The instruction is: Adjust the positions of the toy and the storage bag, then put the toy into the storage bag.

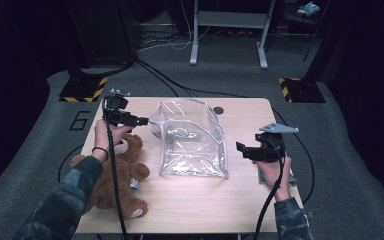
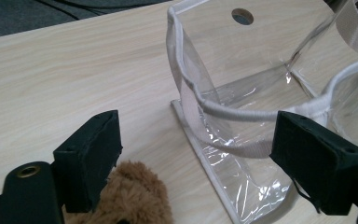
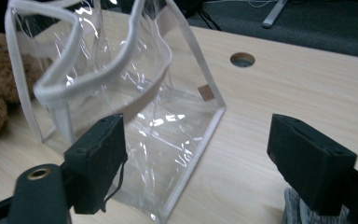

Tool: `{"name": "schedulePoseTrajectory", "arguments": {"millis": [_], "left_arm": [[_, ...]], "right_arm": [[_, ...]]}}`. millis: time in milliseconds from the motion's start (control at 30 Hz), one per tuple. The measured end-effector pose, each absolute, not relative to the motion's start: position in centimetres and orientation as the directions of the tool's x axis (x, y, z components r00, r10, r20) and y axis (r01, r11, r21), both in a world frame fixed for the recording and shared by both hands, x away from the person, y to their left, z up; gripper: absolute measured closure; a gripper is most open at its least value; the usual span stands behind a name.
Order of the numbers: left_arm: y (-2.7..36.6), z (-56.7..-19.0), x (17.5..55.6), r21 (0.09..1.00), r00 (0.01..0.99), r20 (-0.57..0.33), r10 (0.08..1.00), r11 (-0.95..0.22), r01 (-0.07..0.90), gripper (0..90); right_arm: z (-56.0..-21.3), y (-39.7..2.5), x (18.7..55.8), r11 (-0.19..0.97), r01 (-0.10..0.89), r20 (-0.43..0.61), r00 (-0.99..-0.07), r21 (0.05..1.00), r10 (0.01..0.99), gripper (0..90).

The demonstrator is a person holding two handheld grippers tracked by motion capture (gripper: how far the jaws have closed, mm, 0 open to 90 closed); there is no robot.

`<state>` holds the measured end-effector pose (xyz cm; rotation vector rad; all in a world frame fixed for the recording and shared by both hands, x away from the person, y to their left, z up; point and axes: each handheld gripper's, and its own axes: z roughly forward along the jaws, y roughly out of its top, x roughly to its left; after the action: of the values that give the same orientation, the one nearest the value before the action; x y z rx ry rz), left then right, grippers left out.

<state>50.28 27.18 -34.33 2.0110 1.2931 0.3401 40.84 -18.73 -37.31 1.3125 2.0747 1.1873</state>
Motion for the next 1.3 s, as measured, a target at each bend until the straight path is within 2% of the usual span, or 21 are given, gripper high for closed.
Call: {"name": "schedulePoseTrajectory", "arguments": {"millis": [200, 267, 367, 433, 533, 667, 967, 1100, 1300], "left_arm": [[27.7, -34.1, 48.1, 0.721, 0.436, -0.126, 0.891, -0.220, 0.657, 9.1], [27.9, -34.1, 47.2, 0.736, 0.445, -0.089, 0.891, -0.242, 0.632, 8.4], [28.4, -34.3, 46.1, 0.739, 0.448, -0.081, 0.891, -0.248, 0.627, 6.5], [28.7, -34.4, 45.3, 0.749, 0.446, -0.059, 0.893, -0.256, 0.611, 1.5], [29.4, -34.8, 44.1, 0.790, 0.418, -0.080, 0.905, -0.198, 0.580, 0.0], [30.6, -36.0, 43.0, 0.785, 0.420, -0.116, 0.900, -0.176, 0.593, 0.0], [32.2, -38.2, 42.3, 0.732, 0.359, -0.161, 0.919, -0.132, 0.668, 0.0], [32.5, -39.0, 42.1, 0.708, 0.330, -0.149, 0.932, -0.133, 0.694, 0.0], [32.7, -40.8, 42.4, 0.626, 0.301, -0.096, 0.949, -0.177, 0.759, 0.0]], "right_arm": [[-41.0, -18.5, 39.5, 0.205, 0.545, 0.097, -0.474, 0.813, 0.875, 13.6], [-42.1, -18.3, 39.1, 0.206, 0.552, 0.099, -0.473, 0.808, 0.876, 12.7], [-43.6, -17.8, 38.7, 0.228, 0.567, 0.090, -0.477, 0.792, 0.874, 10.3], [-44.9, -17.5, 38.3, 0.253, 0.570, 0.067, -0.481, 0.782, 0.874, 9.0], [-46.7, -17.4, 37.9, 0.258, 0.589, 0.071, -0.476, 0.765, 0.877, 7.2], [-48.7, -17.2, 37.6, 0.244, 0.612, 0.099, -0.471, 0.752, 0.877, 6.7], [-51.0, -16.3, 36.8, 0.290, 0.615, 0.047, -0.471, 0.733, 0.881, 6.7], [-51.6, -16.2, 36.8, 0.293, 0.616, 0.041, -0.470, 0.731, 0.882, 6.9], [-52.4, -16.1, 36.7, 0.293, 0.624, 0.041, -0.464, 0.724, 0.885, 7.2]]}}
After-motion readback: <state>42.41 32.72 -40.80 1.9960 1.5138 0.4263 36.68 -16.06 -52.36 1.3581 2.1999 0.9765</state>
